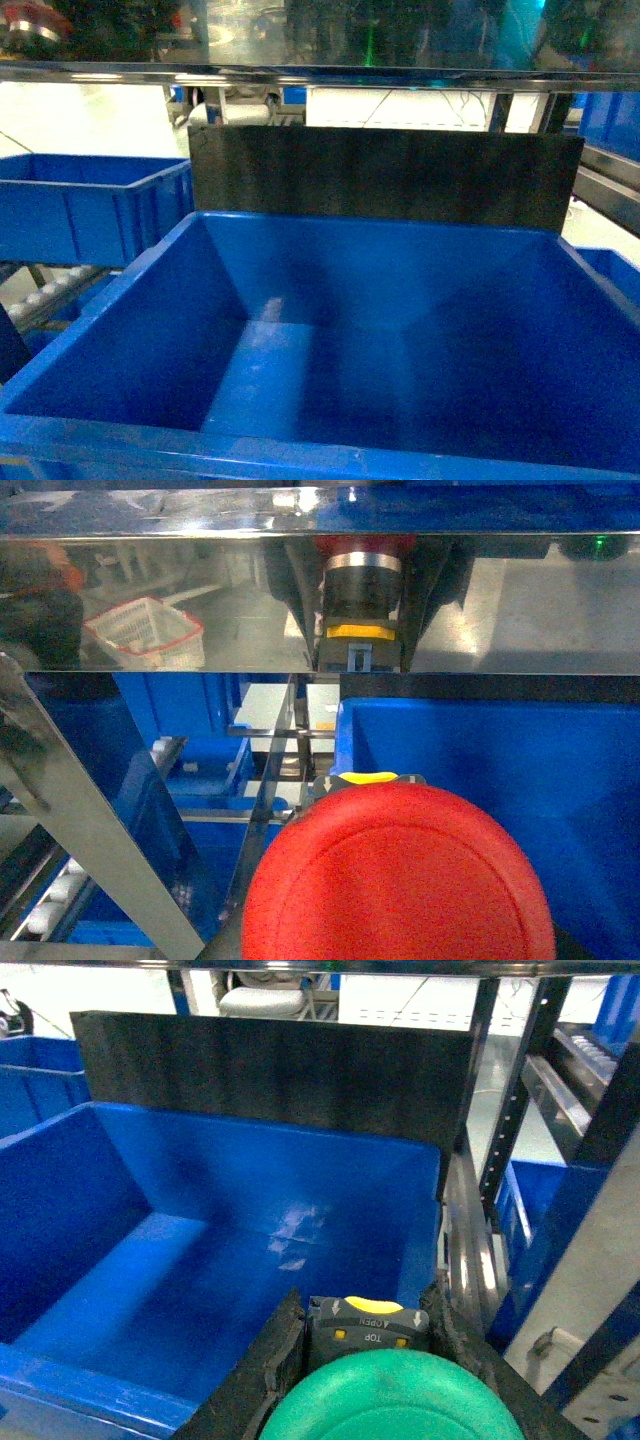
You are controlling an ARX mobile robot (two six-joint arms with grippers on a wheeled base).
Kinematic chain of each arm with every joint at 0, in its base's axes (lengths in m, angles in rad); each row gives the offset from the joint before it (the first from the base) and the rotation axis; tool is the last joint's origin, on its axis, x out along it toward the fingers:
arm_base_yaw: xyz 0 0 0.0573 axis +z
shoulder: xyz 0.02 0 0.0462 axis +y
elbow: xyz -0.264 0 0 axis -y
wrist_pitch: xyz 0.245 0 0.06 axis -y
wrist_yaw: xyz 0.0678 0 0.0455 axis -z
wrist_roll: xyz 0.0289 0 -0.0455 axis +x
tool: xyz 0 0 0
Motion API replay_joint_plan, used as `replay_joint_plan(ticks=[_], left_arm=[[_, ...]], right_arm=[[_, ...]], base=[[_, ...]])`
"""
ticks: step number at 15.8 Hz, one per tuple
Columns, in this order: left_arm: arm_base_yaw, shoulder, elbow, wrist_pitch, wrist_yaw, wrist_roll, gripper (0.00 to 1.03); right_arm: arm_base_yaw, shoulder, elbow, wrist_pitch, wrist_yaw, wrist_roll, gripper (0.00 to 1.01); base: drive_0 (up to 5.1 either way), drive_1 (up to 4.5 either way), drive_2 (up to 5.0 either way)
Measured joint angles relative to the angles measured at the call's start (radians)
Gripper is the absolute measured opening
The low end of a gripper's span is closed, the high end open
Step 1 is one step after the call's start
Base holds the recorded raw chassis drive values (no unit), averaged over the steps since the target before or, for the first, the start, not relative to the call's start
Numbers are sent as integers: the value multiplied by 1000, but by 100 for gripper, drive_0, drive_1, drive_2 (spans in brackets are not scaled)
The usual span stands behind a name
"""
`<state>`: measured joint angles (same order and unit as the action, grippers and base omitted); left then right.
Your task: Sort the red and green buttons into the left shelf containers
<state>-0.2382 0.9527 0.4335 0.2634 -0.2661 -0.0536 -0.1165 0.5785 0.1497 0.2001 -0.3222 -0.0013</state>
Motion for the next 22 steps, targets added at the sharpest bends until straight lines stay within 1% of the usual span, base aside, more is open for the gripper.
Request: replay_joint_plan(ticks=[1,3,4,6,9,10,12,13,14,15,16,18,20,22], left_arm=[[0,0,0,-1,0,0,24],[0,0,0,-1,0,0,24],[0,0,0,0,0,0,24],[0,0,0,0,0,0,24],[0,0,0,0,0,0,24],[0,0,0,0,0,0,24],[0,0,0,0,0,0,24],[0,0,0,0,0,0,24],[0,0,0,0,0,0,24],[0,0,0,0,0,0,24],[0,0,0,0,0,0,24],[0,0,0,0,0,0,24],[0,0,0,0,0,0,24],[0,0,0,0,0,0,24]], right_arm=[[25,34,0,26,7,0,30],[87,98,-3,88,36,0,30],[127,148,-5,140,51,1,30],[189,264,-6,249,66,1,30],[252,502,-1,424,67,1,30],[270,578,11,475,69,0,30],[322,721,49,574,74,-3,30],[356,785,69,607,82,-3,30],[383,845,97,617,83,-3,30],[404,903,124,624,83,-10,30],[411,956,149,635,87,-20,30],[406,1044,204,616,93,-45,30],[381,1119,255,576,94,-65,30],[346,1149,291,527,101,-71,30]], base=[[0,0,0],[0,0,0],[0,0,0],[0,0,0],[0,0,0],[0,0,0],[0,0,0],[0,0,0],[0,0,0],[0,0,0],[0,0,0],[0,0,0],[0,0,0],[0,0,0]])
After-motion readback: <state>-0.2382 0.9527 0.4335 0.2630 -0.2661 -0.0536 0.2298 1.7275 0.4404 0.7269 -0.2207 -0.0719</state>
